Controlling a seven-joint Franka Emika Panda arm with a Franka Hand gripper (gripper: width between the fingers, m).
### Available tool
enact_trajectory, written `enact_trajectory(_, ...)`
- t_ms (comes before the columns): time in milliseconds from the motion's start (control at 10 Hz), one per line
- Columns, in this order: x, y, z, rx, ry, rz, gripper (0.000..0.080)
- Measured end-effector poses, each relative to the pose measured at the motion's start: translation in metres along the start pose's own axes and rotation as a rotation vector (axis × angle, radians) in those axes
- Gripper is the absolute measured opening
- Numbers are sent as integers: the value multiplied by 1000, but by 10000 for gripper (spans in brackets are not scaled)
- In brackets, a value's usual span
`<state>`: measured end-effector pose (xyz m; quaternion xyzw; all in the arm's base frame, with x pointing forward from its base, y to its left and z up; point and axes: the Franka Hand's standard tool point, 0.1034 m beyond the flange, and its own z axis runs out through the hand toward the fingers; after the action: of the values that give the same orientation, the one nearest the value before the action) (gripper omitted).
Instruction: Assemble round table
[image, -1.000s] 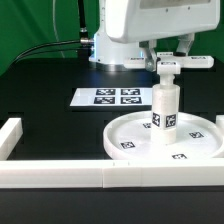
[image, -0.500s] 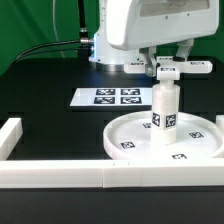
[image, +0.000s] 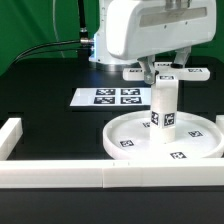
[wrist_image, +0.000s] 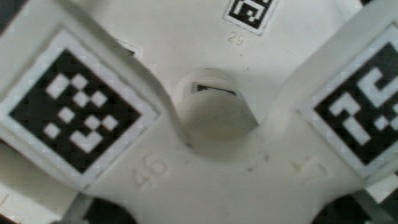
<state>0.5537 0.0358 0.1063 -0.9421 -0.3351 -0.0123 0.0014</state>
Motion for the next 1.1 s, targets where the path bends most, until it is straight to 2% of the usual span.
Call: enact_trajectory(1100, 0, 1, 0, -2, 2, 20, 448)
